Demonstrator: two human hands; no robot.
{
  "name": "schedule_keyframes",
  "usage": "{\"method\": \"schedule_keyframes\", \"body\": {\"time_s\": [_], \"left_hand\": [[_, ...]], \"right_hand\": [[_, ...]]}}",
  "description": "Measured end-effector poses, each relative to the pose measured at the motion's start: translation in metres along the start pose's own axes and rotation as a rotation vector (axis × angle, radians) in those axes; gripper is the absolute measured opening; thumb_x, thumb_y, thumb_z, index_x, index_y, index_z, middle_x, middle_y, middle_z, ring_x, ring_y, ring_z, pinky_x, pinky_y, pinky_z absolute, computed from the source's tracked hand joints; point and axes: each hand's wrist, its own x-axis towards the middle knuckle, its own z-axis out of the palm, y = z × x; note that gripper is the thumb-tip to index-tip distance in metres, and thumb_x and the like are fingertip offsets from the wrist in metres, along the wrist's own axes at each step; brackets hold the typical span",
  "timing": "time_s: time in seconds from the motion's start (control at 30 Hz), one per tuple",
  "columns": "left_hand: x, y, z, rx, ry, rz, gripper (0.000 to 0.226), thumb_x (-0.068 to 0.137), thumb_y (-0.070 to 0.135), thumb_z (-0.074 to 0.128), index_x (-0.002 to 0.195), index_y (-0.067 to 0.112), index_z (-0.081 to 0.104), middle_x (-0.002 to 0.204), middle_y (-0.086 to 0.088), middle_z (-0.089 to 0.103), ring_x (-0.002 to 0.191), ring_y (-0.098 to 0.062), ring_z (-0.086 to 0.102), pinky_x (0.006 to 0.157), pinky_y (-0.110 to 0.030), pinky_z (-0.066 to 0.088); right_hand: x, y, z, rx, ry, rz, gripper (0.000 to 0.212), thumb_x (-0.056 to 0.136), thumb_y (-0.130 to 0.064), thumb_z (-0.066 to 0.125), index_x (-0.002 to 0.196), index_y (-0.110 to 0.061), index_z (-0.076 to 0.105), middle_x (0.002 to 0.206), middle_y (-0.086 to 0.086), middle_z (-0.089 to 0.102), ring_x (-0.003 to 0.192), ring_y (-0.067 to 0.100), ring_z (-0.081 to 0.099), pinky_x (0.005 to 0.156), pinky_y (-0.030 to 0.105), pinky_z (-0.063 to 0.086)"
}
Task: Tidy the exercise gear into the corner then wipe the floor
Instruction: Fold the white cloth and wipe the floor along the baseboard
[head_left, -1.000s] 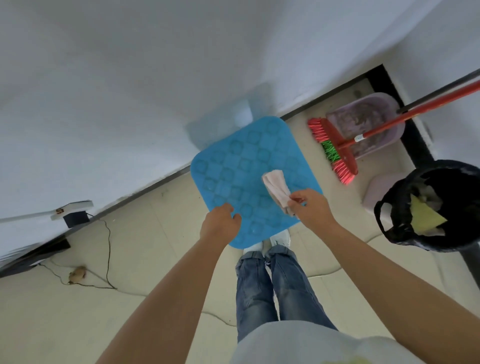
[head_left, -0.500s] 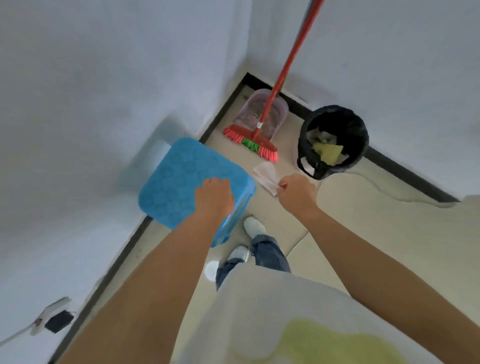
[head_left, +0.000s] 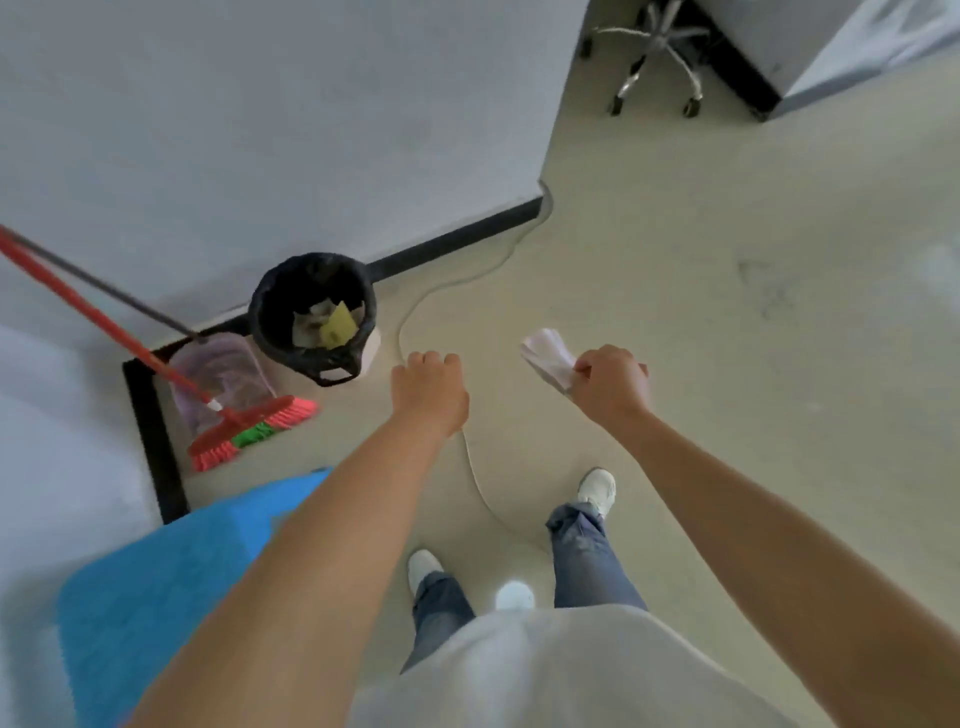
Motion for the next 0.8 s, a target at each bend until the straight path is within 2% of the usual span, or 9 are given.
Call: {"method": "schedule_keyframes", "body": {"time_s": [0.17, 0.43, 0.6, 0.8], "left_hand": [[0.047, 0.165, -0.028, 0.125, -0.020, 0.187, 0.035, 0.096, 0.015, 0.037, 0.130, 0.007, 0.044, 0.137, -0.014, 0.046, 0.128, -0.031, 0.040, 0.099, -0.037, 0.037], [0.099, 0.429, -0.055, 0.233, -0.052, 0.391, 0.039, 0.096, 0.019, 0.037, 0.132, 0.008, 0.044, 0.140, -0.012, 0.044, 0.133, -0.030, 0.038, 0.104, -0.037, 0.036], [0.129, 0.554, -0.079, 0.307, -0.029, 0.519, 0.040, 0.097, 0.023, 0.037, 0.133, 0.007, 0.043, 0.142, -0.013, 0.043, 0.133, -0.029, 0.037, 0.105, -0.037, 0.035], [0.202, 0.685, -0.108, 0.366, -0.043, 0.572, 0.040, 0.097, 0.024, 0.036, 0.134, 0.008, 0.041, 0.141, -0.012, 0.043, 0.132, -0.028, 0.037, 0.104, -0.036, 0.035]], "right_hand": [[0.025, 0.143, -0.053, 0.145, 0.082, 0.199, 0.025, 0.091, -0.014, 0.047, 0.103, -0.007, 0.068, 0.113, 0.011, 0.062, 0.110, 0.028, 0.052, 0.094, 0.031, 0.035], [0.048, 0.381, -0.138, 0.253, 0.178, 0.478, 0.025, 0.091, -0.016, 0.048, 0.103, -0.010, 0.069, 0.111, 0.010, 0.062, 0.108, 0.027, 0.054, 0.093, 0.029, 0.038], [0.072, 0.484, -0.189, 0.302, 0.267, 0.630, 0.025, 0.089, -0.015, 0.050, 0.102, -0.008, 0.071, 0.107, 0.012, 0.065, 0.103, 0.030, 0.058, 0.085, 0.029, 0.042], [0.138, 0.592, -0.252, 0.356, 0.348, 0.703, 0.025, 0.086, -0.010, 0.050, 0.099, -0.005, 0.072, 0.103, 0.014, 0.065, 0.099, 0.031, 0.058, 0.081, 0.029, 0.044]]}}
